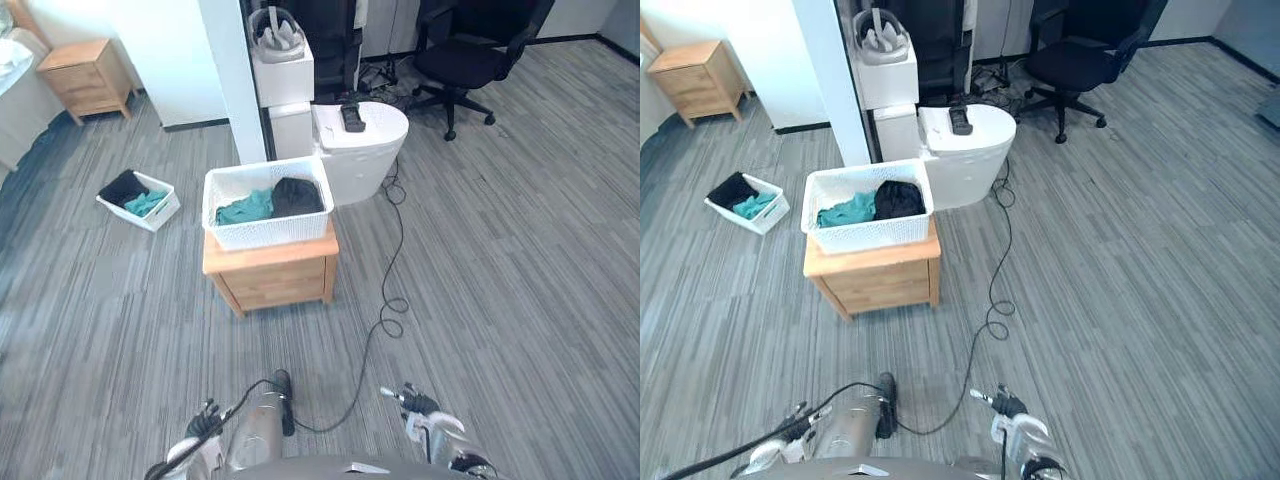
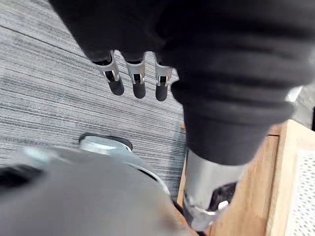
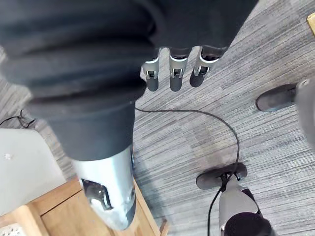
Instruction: Pick up the laundry basket with both hands and put the clothes into the washing machine.
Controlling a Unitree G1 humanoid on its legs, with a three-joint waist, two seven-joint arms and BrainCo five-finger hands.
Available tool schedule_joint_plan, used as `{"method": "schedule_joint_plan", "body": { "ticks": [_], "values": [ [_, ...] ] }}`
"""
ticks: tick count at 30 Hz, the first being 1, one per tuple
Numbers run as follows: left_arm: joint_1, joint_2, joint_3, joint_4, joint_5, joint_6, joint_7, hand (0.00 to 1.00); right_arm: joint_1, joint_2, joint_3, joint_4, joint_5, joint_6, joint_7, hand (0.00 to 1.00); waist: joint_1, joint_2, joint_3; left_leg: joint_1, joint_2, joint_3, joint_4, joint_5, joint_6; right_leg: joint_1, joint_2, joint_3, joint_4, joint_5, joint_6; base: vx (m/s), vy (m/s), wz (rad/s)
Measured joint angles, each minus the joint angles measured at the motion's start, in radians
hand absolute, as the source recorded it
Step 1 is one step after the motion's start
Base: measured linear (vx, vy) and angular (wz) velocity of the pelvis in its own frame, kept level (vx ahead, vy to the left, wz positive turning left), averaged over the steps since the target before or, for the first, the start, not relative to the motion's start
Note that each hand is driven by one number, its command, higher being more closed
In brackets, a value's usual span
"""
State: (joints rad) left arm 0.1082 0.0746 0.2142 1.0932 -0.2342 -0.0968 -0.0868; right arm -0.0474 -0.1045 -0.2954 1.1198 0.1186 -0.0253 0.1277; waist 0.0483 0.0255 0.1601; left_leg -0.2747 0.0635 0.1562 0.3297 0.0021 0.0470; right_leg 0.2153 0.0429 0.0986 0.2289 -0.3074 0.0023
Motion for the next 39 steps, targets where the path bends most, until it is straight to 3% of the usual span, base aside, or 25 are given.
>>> {"method": "schedule_joint_plan", "body": {
  "ticks": [1, 4, 5, 7, 9, 11, 12, 13, 14, 15, 16, 18, 21, 24, 31, 35, 39],
  "values": [
    [0.001, 0.027, -0.018, 0.019, 0.002, 0.001, 0.001, 0.0, 0.032, 0.009, -0.004, 0.007, 0.0, -0.001, 0.001, 0.0, 0.001, -0.044, -0.018, 0.046, -0.038, 0.018, -0.051, -0.012, 0.01, -0.066, -0.028, -0.004, 0.168, -0.01, 0.023, 0.6, 0.227, -0.15],
    [-0.016, 0.066, -0.062, 0.023, 0.005, 0.006, -0.001, 0.0, 0.052, 0.038, -0.073, 0.035, 0.01, -0.002, 0.006, 0.0, -0.028, -0.079, -0.015, 0.166, -0.08, 0.012, -0.13, -0.022, 0.013, -0.241, -0.062, -0.013, 0.602, 0.077, 0.18, 0.43, 0.169, 0.17],
    [-0.031, 0.068, -0.074, 0.024, 0.004, 0.007, -0.001, 0.0, 0.054, 0.036, -0.092, 0.035, -0.002, -0.002, 0.015, 0.0, -0.027, -0.076, -0.009, 0.229, -0.092, 0.006, -0.161, -0.025, 0.015, -0.281, -0.084, -0.035, 0.692, 0.078, 0.183, 0.44, 0.139, 0.26],
    [-0.049, 0.066, -0.089, 0.014, 0.004, 0.005, -0.002, 0.0, 0.055, 0.036, -0.118, 0.036, -0.008, -0.002, 0.028, 0.0, -0.029, -0.067, -0.003, 0.31, -0.095, -0.009, -0.21, -0.025, 0.015, -0.299, -0.123, -0.101, 0.703, 0.07, 0.168, 0.35, 0.08, 0.26],
    [-0.074, 0.065, -0.084, -0.005, -0.001, 0.0, -0.001, 0.0, 0.055, 0.042, -0.162, 0.037, -0.008, -0.002, 0.038, 0.0, -0.039, -0.063, -0.003, 0.375, -0.088, -0.051, -0.271, -0.035, 0.002, -0.326, -0.194, -0.209, 0.572, 0.042, 0.117, 0.25, 0.024, 0.49],
    [-0.088, 0.061, -0.076, -0.022, -0.028, -0.004, 0.003, 0.0, 0.057, 0.045, -0.207, 0.037, -0.007, -0.001, 0.037, 0.0, -0.04, -0.064, -0.004, 0.378, -0.077, -0.08, -0.277, -0.055, -0.01, -0.332, -0.218, -0.215, 0.359, 0.047, 0.112, 0.19, -0.084, 0.43],
    [-0.093, 0.065, -0.069, -0.026, -0.049, -0.007, 0.012, 0.0, 0.063, 0.045, -0.22, 0.038, -0.007, 0.001, 0.035, 0.0, -0.041, -0.067, -0.006, 0.374, -0.074, -0.09, -0.273, -0.066, -0.022, -0.321, -0.214, -0.197, 0.193, 0.09, 0.111, 0.17, -0.124, 0.34],
    [-0.09, 0.068, -0.059, -0.026, -0.057, -0.009, 0.016, 0.0, 0.064, 0.046, -0.219, 0.037, -0.006, 0.002, 0.035, 0.0, -0.042, -0.073, -0.01, 0.368, -0.074, -0.091, -0.269, -0.075, -0.029, -0.318, -0.217, -0.183, 0.125, 0.135, 0.112, 0.16, -0.182, 0.19],
    [-0.079, 0.08, -0.04, -0.034, -0.08, -0.013, 0.025, 0.0, 0.071, 0.05, -0.216, 0.036, 0.003, 0.004, 0.027, 0.0, -0.038, -0.093, -0.022, 0.365, -0.08, -0.092, -0.263, -0.089, -0.046, -0.318, -0.222, -0.164, 0.049, 0.254, 0.112, 0.2, -0.287, -0.03],
    [-0.056, 0.085, -0.006, -0.066, -0.098, -0.013, 0.042, 0.0, 0.075, 0.048, -0.188, 0.023, 0.015, 0.005, 0.006, 0.0, -0.034, -0.111, -0.041, 0.368, -0.078, -0.08, -0.263, -0.098, -0.062, -0.314, -0.218, -0.166, 0.015, 0.257, 0.119, 0.24, -0.338, -0.23],
    [-0.046, 0.08, 0.008, -0.093, -0.109, -0.012, 0.048, 0.0, 0.076, 0.043, -0.17, -0.01, 0.022, 0.008, -0.006, 0.0, -0.032, -0.097, -0.05, 0.365, -0.062, -0.071, -0.263, -0.102, -0.072, -0.316, -0.205, -0.164, -0.001, 0.258, 0.122, 0.24, -0.331, -0.47],
    [-0.018, 0.069, 0.053, -0.245, -0.154, -0.023, 0.07, 0.0, 0.072, 0.015, -0.085, -0.236, 0.033, 0.002, -0.028, 0.0, -0.038, -0.05, -0.051, 0.351, -0.024, -0.043, -0.273, -0.106, -0.094, -0.324, -0.159, -0.16, -0.071, 0.273, 0.133, 0.17, -0.205, -0.48],
    [-0.008, 0.069, 0.113, -0.397, -0.172, -0.048, 0.087, 0.0, 0.063, -0.035, -0.068, -0.448, 0.032, -0.012, -0.053, 0.0, -0.045, -0.023, -0.059, 0.349, 0.01, -0.04, -0.289, -0.109, -0.113, -0.318, -0.12, -0.161, -0.106, 0.285, 0.122, 0.11, -0.147, -0.17],
    [-0.033, 0.112, 0.16, -0.492, -0.176, -0.063, 0.089, 0.0, 0.011, -0.098, -0.055, -0.575, 0.031, -0.043, -0.076, 0.0, -0.045, -0.027, -0.065, 0.358, 0.034, -0.028, -0.305, -0.107, -0.127, -0.306, -0.093, -0.162, -0.14, 0.297, 0.106, 0.07, -0.078, -0.11],
    [-0.183, 0.296, 0.182, -0.515, -0.15, -0.052, 0.107, 0.0, -0.119, -0.182, 0.121, -0.639, -0.004, -0.037, -0.065, 0.0, -0.027, -0.038, -0.06, 0.306, 0.03, -0.021, -0.294, -0.102, -0.129, -0.304, -0.096, -0.164, -0.253, 0.371, 0.096, 0.01, -0.003, -0.02],
    [-0.407, 0.416, 0.142, -0.35, -0.072, -0.036, 0.11, 0.0, -0.305, -0.185, 0.241, -0.597, -0.009, -0.036, -0.049, 0.0, -0.015, -0.04, -0.001, 0.243, 0.025, -0.026, -0.266, -0.088, -0.128, -0.34, -0.1, -0.164, -0.281, 0.42, 0.063, -0.1, -0.014, 0.04],
    [-0.654, 0.468, 0.078, -0.131, 0.026, 0.003, 0.11, 0.0, -0.567, -0.188, 0.32, -0.361, -0.005, -0.031, -0.042, 0.0, -0.004, -0.05, 0.083, 0.173, 0.019, -0.03, -0.252, -0.062, -0.126, -0.398, -0.106, -0.161, -0.29, 0.46, 0.053, -0.15, -0.042, 0.04]
  ]
}}
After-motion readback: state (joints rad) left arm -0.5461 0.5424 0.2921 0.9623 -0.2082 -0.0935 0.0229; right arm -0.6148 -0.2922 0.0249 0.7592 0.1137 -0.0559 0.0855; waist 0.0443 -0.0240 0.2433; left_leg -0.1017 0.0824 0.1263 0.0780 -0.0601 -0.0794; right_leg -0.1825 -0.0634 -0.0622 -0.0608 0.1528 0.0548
